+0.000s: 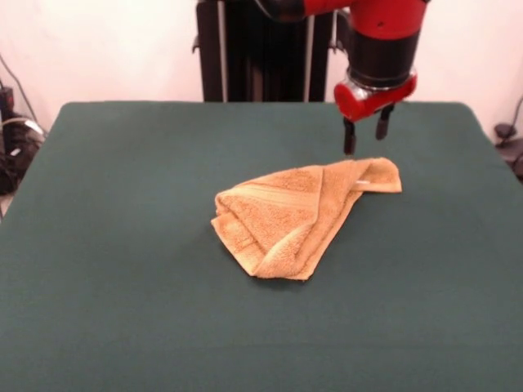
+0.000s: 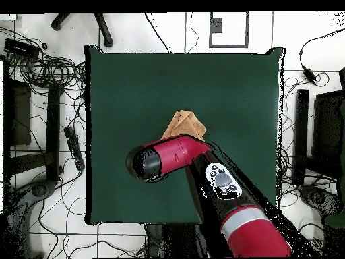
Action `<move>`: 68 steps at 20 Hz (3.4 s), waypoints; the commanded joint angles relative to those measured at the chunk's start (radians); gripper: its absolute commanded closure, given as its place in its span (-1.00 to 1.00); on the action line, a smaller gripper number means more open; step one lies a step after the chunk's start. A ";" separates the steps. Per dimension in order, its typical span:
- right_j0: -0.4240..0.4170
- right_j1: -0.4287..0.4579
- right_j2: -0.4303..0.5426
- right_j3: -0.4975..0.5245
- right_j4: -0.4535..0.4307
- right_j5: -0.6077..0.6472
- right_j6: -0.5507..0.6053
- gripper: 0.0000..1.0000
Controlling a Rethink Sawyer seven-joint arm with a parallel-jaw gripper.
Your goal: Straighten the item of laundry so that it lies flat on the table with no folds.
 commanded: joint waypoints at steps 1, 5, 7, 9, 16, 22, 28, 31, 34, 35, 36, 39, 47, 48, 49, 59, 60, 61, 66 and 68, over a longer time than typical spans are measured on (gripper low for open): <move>0.012 0.003 0.122 -0.052 -0.029 0.101 -0.162 -1.00; 0.012 0.014 0.128 -0.073 -0.059 0.073 -0.176 -1.00; 0.008 0.016 0.135 -0.074 -0.069 0.067 -0.189 -1.00; 0.002 0.021 0.141 -0.084 -0.074 0.068 -0.205 -1.00; 0.006 0.095 0.144 -0.160 -0.142 0.023 -0.228 -1.00; -0.024 0.115 0.169 -0.174 -0.183 0.017 -0.246 -1.00; -0.069 0.175 0.199 -0.199 -0.218 0.023 -0.291 -1.00; -0.100 0.203 0.218 -0.212 -0.243 0.034 -0.324 -1.00; -0.126 0.212 0.235 -0.219 -0.259 0.061 -0.366 -1.00; -0.132 0.214 0.239 -0.220 -0.264 0.067 -0.374 -1.00; -0.154 0.212 0.249 -0.217 -0.268 0.088 -0.410 -1.00; -0.188 0.206 0.261 -0.203 -0.282 0.099 -0.443 -1.00; -0.240 0.197 0.255 -0.136 -0.318 0.049 -0.429 -1.00; -0.243 0.205 0.251 -0.130 -0.322 0.029 -0.414 -1.00; -0.247 0.213 0.248 -0.123 -0.326 0.008 -0.399 -1.00; -0.235 0.261 0.171 -0.073 -0.396 -0.177 -0.232 -1.00; -0.232 0.257 0.166 -0.069 -0.400 -0.186 -0.221 -1.00; -0.230 0.257 0.162 -0.067 -0.406 -0.195 -0.214 -1.00; -0.223 0.219 0.161 -0.049 -0.404 -0.178 -0.207 -1.00; -0.220 0.159 0.167 -0.018 -0.384 -0.143 -0.207 -1.00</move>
